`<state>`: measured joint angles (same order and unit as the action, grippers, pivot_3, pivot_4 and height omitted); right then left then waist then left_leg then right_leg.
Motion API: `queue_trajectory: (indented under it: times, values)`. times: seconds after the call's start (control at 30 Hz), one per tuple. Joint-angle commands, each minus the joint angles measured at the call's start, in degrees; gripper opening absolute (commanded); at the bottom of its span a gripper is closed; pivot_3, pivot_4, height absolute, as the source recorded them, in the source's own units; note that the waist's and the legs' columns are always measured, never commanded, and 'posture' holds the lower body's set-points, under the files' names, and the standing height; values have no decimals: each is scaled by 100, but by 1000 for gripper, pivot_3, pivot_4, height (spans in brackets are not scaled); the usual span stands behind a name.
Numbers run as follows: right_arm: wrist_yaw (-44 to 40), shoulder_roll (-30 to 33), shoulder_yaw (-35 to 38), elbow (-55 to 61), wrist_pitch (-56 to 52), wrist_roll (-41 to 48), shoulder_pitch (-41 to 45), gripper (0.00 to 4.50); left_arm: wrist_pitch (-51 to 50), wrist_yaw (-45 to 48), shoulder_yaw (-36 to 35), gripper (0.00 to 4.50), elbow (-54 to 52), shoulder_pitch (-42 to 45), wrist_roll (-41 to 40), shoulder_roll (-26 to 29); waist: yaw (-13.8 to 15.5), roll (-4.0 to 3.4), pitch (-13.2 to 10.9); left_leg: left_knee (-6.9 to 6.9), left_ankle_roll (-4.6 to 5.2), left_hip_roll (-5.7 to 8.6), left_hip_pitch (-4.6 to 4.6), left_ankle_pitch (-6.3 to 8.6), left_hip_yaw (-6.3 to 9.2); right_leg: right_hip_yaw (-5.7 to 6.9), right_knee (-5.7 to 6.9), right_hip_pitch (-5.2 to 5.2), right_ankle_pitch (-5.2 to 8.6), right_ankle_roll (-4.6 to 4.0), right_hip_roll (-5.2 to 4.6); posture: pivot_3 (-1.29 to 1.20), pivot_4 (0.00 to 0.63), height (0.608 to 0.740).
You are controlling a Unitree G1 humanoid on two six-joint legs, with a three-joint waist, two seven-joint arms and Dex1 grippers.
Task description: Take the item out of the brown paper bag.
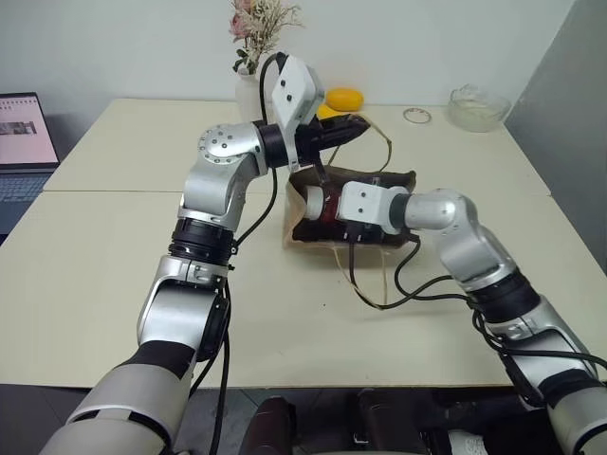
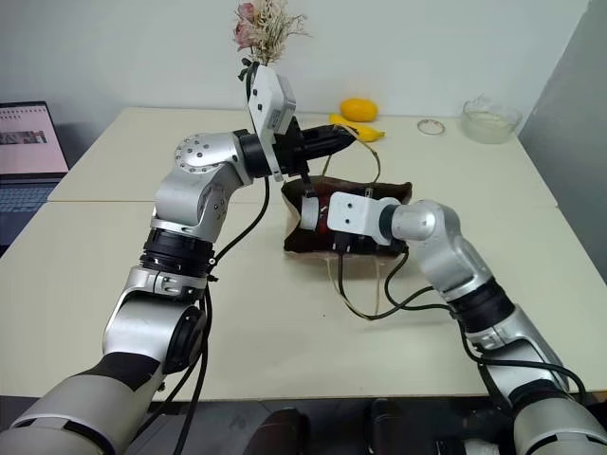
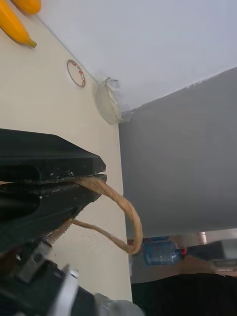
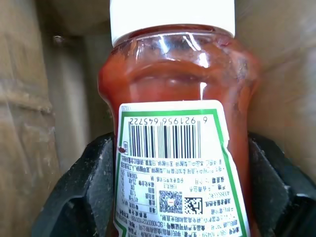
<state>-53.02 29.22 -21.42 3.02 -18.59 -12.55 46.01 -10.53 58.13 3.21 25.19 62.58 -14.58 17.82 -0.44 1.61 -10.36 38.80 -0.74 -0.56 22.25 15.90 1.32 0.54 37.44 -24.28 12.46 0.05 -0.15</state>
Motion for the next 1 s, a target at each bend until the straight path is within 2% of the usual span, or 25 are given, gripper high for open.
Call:
queue_trajectory:
  times: [0.03, 0.17, 0.47, 0.6, 0.8, 1.0]
  values:
    - [-338, 137, 444, 701, -24, 573, 8, 3143, 116, -21, -8, 0, -81, 5, 38, 41, 2, 0, 0, 0, 0, 0, 0, 0, 0, 0, -1, 0, 1, 2, 0, 0, 150, 740]
    - [-567, 211, 934, 1269, -295, 1391, -71, 3143, 157, -40, 3, 0, -18, -2, 87, 36, 9, 0, 0, 0, 0, -1, 0, 0, 1, 1, 1, 0, 4, 7, 0, 0, 150, 740]
    - [-901, 1032, 1576, 2079, -700, 2307, -450, 3143, 219, -105, 9, 0, 145, 40, 148, 16, 21, -1, -1, 1, 0, 0, -1, 0, 0, 1, -1, 3, 9, 14, -1, 0, 150, 740]
    - [-870, 1423, 1985, 2067, -822, 2576, -498, 3143, 219, -119, 5, 0, 163, 30, 169, 12, 28, 0, -1, 0, 0, -1, 0, 0, 0, 1, -4, 3, 9, 14, 0, 0, 150, 740]
    - [-374, 2015, 2781, 1275, -850, 2447, -474, 3143, 207, -162, 11, 0, 144, -8, 193, 11, 31, 0, -2, 1, 0, 0, 0, 0, -4, -1, -6, 4, 9, 14, -1, 0, 150, 740]
    - [246, 2333, 2619, 269, -443, 1701, -1123, 3143, 194, -154, 27, 0, 103, -52, 203, 23, 33, 0, -1, -3, 1, 0, 1, 0, -21, -4, -22, 11, 9, 14, -2, 0, 150, 740]
